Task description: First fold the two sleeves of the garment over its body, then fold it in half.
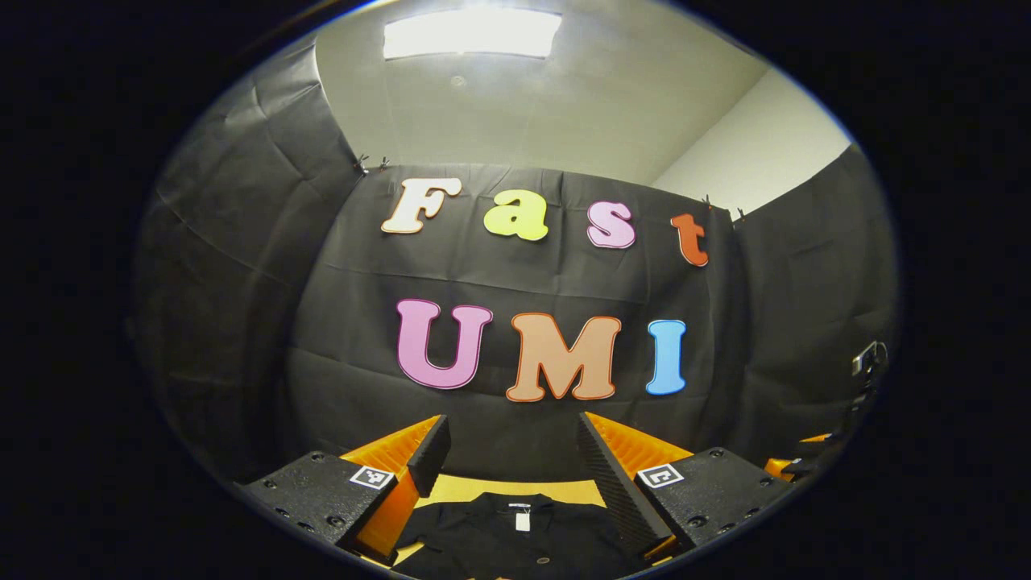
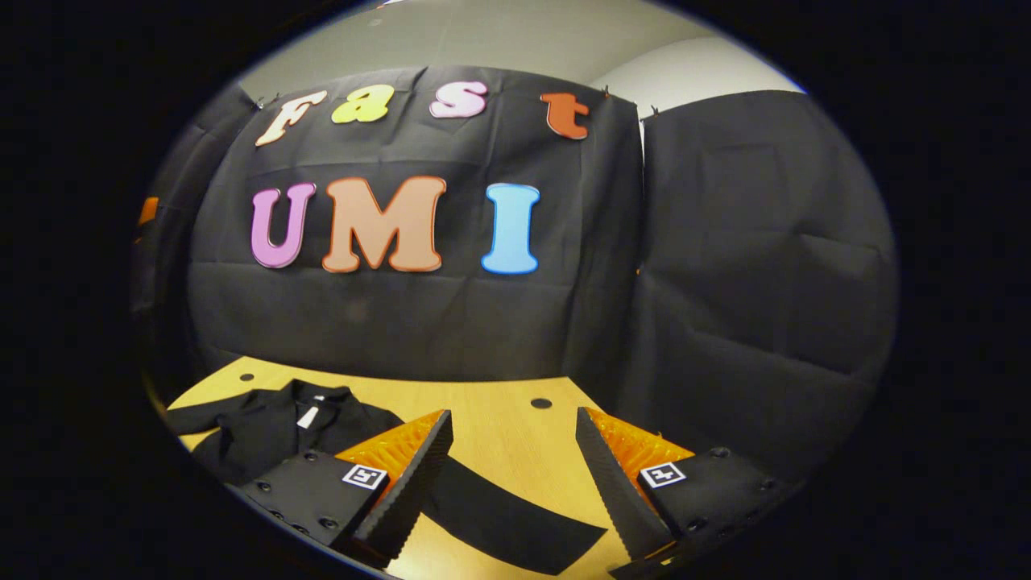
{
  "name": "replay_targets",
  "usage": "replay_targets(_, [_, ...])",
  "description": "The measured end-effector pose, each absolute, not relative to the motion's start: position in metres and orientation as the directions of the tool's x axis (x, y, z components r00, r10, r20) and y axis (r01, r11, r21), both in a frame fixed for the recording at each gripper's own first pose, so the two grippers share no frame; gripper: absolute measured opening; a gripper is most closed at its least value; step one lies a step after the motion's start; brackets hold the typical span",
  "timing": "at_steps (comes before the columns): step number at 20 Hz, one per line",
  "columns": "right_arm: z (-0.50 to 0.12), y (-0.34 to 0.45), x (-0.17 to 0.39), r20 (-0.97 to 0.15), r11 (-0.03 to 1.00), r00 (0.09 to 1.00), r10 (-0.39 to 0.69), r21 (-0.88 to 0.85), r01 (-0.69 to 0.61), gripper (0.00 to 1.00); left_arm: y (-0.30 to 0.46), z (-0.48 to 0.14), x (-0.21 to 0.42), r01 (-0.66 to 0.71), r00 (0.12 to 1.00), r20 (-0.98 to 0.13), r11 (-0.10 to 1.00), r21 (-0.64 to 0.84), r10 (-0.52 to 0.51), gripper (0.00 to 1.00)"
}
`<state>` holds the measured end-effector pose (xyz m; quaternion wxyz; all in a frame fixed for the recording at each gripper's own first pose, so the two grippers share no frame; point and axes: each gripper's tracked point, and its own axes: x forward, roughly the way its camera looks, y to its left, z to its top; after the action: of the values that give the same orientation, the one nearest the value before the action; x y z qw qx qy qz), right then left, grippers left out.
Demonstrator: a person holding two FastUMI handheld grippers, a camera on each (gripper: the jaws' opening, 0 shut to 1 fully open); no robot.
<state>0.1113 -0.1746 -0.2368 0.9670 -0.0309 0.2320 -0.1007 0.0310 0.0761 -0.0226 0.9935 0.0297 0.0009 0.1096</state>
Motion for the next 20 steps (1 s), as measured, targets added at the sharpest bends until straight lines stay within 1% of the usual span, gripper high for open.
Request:
replay_targets(4, [-0.311,-0.201,0.107,-0.591,0.98,0.781,-0.201,-0.128,0.154,0.98,0.07,-0.021,0.034,-0.245,0.97,0.013,0.966,0.087,0.245,0.94])
replay_targets(8, [-0.375,-0.215,0.096,-0.731,0.984,0.661,-0.171,-0.091,0.154,0.98,0.063,-0.026,0.04,-0.27,0.962,0.002,0.957,0.11,0.271,0.94])
replay_targets(9, [-0.386,-0.22,0.094,-0.749,0.984,0.64,-0.17,-0.091,0.155,1.0,0.061,-0.027,0.041,-0.274,0.961,0.0,0.955,0.117,0.276,0.94])
replay_targets(15, [-0.452,-0.242,0.066,-0.86,0.987,0.489,-0.146,-0.091,0.135,0.99,0.04,-0.031,0.051,-0.284,0.958,-0.005,0.947,0.151,0.288,0.94])
replay_targets(19, [-0.474,-0.249,0.064,-0.884,0.986,0.447,-0.136,-0.079,0.145,0.99,0.026,-0.036,0.059,-0.279,0.959,-0.008,0.946,0.163,0.284,0.94])
replay_targets(20, [-0.477,-0.249,0.059,-0.893,0.988,0.434,-0.117,-0.06,0.143,1.0,0.023,-0.039,0.06,-0.276,0.959,-0.014,0.947,0.165,0.282,0.94])
